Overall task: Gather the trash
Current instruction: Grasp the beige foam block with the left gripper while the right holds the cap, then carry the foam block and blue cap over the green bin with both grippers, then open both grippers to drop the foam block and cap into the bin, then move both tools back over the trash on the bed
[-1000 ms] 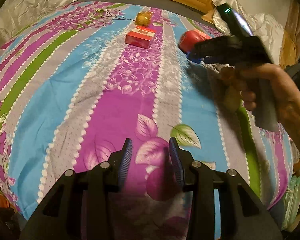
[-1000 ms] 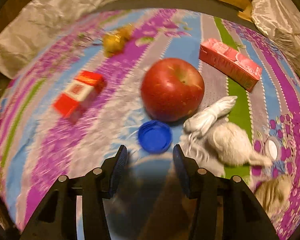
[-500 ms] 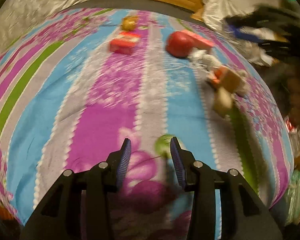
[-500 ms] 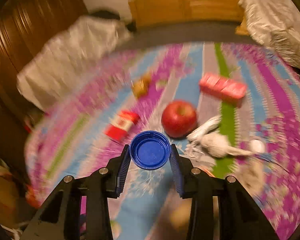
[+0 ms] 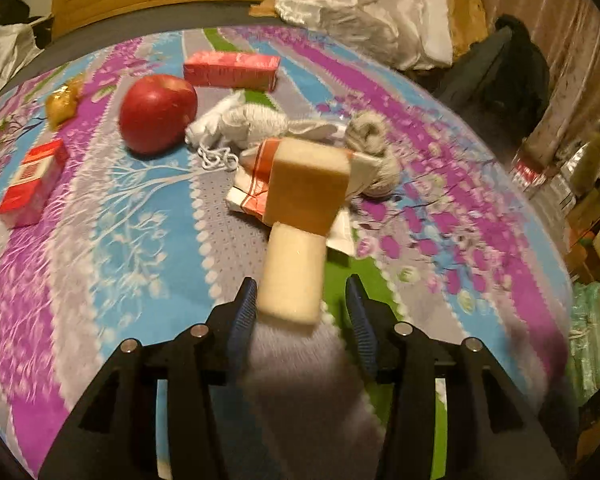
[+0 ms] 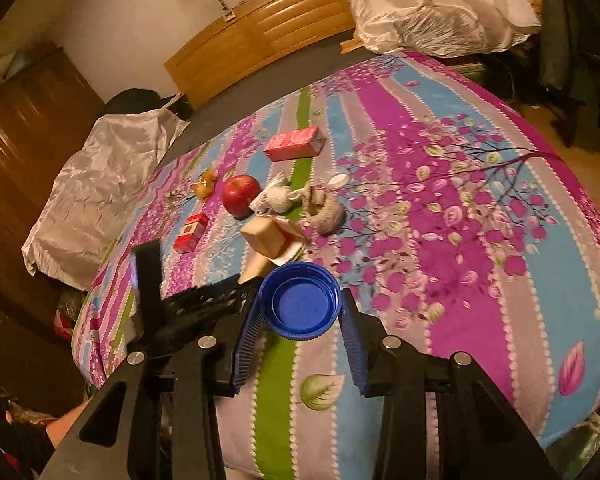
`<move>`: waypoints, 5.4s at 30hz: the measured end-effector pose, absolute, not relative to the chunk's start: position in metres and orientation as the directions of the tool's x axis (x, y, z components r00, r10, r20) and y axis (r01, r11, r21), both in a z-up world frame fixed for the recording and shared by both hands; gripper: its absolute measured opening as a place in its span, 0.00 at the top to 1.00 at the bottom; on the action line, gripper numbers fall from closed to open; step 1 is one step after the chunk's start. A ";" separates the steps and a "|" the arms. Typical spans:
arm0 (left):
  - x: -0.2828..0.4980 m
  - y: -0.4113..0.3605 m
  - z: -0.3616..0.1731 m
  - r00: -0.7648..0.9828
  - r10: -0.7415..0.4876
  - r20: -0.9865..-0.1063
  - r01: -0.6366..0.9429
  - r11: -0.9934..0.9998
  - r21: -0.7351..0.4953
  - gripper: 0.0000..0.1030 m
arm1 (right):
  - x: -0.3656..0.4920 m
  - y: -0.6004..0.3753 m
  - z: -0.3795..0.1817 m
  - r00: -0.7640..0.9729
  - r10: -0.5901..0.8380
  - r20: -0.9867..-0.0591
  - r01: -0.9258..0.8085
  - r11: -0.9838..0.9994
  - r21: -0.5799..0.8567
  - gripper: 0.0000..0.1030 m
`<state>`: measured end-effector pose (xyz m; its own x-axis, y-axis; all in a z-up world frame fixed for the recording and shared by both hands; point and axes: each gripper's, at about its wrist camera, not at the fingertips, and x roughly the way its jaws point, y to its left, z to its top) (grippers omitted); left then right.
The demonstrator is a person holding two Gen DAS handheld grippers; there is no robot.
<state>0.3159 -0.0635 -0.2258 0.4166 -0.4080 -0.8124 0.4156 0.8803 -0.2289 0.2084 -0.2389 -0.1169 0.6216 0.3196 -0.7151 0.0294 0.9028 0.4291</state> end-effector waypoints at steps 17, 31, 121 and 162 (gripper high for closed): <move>0.189 -0.010 -0.160 0.504 -0.358 -0.786 0.332 0.920 -0.206 0.73 | 0.172 -0.179 -0.103 0.615 0.349 -0.707 -0.121 0.928 0.354 0.60; 0.162 -0.060 -0.072 0.691 -0.215 -0.690 0.281 0.960 -0.018 0.73 | 0.107 -0.180 -0.057 0.702 0.255 -0.665 -0.128 0.964 0.234 0.61; 0.015 -0.503 -0.100 0.007 -0.630 -0.777 0.969 0.196 -0.151 0.50 | -0.177 -0.585 -0.076 0.577 -0.425 -0.698 0.750 0.613 0.247 0.45; 0.237 -0.080 -0.163 0.630 -0.219 -0.745 0.323 0.947 -0.006 0.35 | 0.111 -0.341 -0.102 0.706 0.033 -0.707 0.134 0.975 0.179 0.43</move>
